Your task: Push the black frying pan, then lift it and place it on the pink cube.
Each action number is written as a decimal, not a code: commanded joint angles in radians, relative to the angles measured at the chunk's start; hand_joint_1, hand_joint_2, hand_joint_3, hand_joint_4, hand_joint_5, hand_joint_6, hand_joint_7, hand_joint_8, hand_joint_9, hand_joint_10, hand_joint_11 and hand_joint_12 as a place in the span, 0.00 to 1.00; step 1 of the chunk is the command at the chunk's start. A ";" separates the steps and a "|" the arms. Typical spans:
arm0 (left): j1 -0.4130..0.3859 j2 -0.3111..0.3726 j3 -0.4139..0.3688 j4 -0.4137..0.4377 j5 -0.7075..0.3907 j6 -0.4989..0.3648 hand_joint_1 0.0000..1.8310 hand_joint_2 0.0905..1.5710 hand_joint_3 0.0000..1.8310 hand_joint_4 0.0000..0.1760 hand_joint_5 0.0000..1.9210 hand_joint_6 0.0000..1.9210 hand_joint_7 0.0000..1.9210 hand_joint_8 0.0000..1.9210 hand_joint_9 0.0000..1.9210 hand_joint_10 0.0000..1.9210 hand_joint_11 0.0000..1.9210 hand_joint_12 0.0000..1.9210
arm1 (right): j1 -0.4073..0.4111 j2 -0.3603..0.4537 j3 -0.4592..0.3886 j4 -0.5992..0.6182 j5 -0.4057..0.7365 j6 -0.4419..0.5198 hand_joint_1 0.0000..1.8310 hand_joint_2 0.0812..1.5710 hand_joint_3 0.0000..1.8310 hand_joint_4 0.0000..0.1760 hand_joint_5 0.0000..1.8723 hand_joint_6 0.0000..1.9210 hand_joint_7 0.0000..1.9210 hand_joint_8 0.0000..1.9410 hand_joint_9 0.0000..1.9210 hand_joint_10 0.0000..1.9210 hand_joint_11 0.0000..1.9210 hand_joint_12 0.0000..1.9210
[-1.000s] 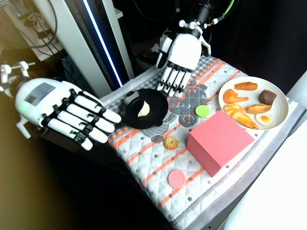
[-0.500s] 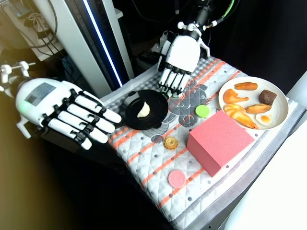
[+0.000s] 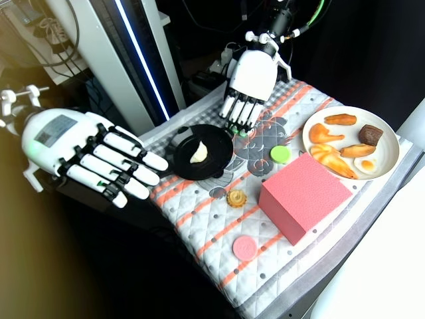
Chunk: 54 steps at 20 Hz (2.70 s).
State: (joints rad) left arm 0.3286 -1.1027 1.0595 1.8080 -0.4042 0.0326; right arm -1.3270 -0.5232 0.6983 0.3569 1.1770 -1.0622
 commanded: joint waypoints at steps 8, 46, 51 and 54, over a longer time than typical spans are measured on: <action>-0.011 -0.029 0.011 -0.056 -0.024 0.021 0.31 0.77 0.00 0.00 0.12 0.19 0.17 0.04 0.07 0.15 0.00 0.36 | 0.000 0.001 0.006 0.010 0.126 0.004 0.20 0.82 0.00 0.00 0.00 0.00 0.03 0.00 0.00 0.24 0.00 0.78; 0.001 -0.129 0.038 -0.144 -0.097 0.082 0.41 0.71 0.00 0.10 0.07 0.16 0.15 0.01 0.00 0.36 0.00 0.53 | -0.001 -0.001 0.007 0.010 0.126 0.009 0.18 0.82 0.00 0.00 0.00 0.00 0.02 0.00 0.00 0.24 0.00 0.76; 0.007 -0.071 0.022 -0.150 -0.092 0.066 0.39 0.77 0.00 0.00 0.04 0.44 0.20 0.05 0.04 0.44 0.00 0.66 | -0.004 -0.001 0.003 0.013 0.128 0.013 0.21 0.82 0.00 0.00 0.00 0.00 0.04 0.01 0.00 0.26 0.00 0.78; 0.008 -0.051 0.014 -0.158 -0.091 0.066 0.29 0.82 0.00 0.00 0.08 0.45 0.17 0.20 0.03 0.51 0.00 0.66 | -0.008 0.000 -0.001 0.020 0.137 0.013 0.22 0.82 0.00 0.00 0.00 0.00 0.03 0.00 0.00 0.23 0.00 0.77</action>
State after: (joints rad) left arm 0.3397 -1.1553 1.0801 1.6962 -0.4664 0.1040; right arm -1.3384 -0.5259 0.6952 0.3630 1.1854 -1.0508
